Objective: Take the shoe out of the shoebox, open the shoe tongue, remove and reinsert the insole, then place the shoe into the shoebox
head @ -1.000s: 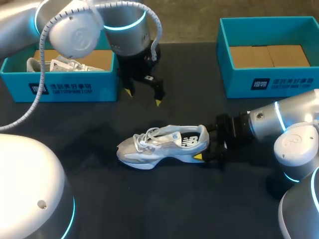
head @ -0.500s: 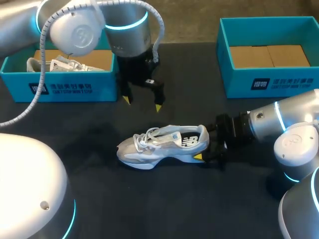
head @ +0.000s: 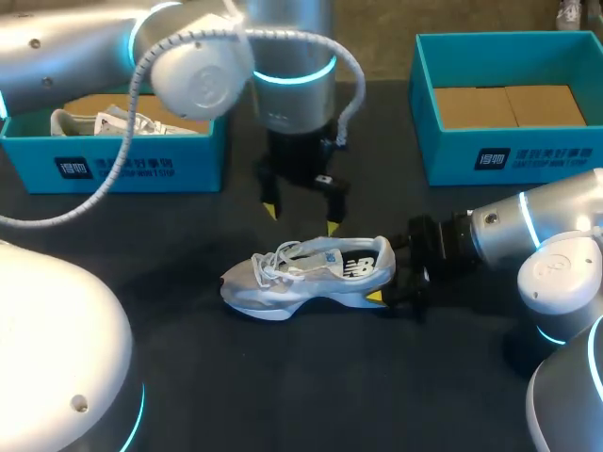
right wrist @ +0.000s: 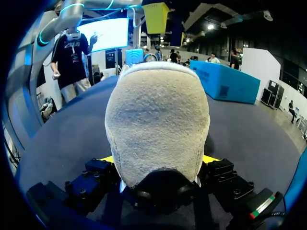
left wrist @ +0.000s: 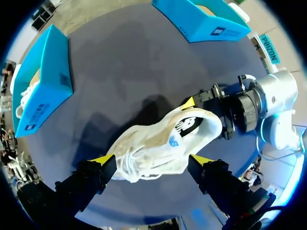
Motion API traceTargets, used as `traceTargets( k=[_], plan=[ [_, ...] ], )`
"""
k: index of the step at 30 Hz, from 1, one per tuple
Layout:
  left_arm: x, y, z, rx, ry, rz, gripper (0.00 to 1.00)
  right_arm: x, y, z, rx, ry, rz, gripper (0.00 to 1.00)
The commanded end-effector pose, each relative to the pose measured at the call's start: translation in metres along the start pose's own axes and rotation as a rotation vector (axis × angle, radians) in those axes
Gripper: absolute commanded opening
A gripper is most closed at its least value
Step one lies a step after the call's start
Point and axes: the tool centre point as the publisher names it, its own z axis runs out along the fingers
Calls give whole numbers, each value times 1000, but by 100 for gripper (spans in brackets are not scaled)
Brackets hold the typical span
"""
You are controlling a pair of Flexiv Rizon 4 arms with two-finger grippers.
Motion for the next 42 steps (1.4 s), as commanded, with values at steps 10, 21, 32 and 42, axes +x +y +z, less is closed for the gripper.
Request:
traceTargets(
  k=[10, 21, 32, 42],
  plan=[
    [27, -25, 40, -33, -75, 44, 100, -1, 1, 2, 2, -1, 1, 0],
    [33, -30, 75, -68, -125, 62, 100, -1, 1, 2, 2, -1, 1, 0],
    [22, -18, 90, -109, -146, -2, 100, -1, 1, 2, 2, -1, 1, 0],
    [-6, 7, 67, -115, -148, -104, 100, -1, 1, 2, 2, -1, 1, 0]
  ],
)
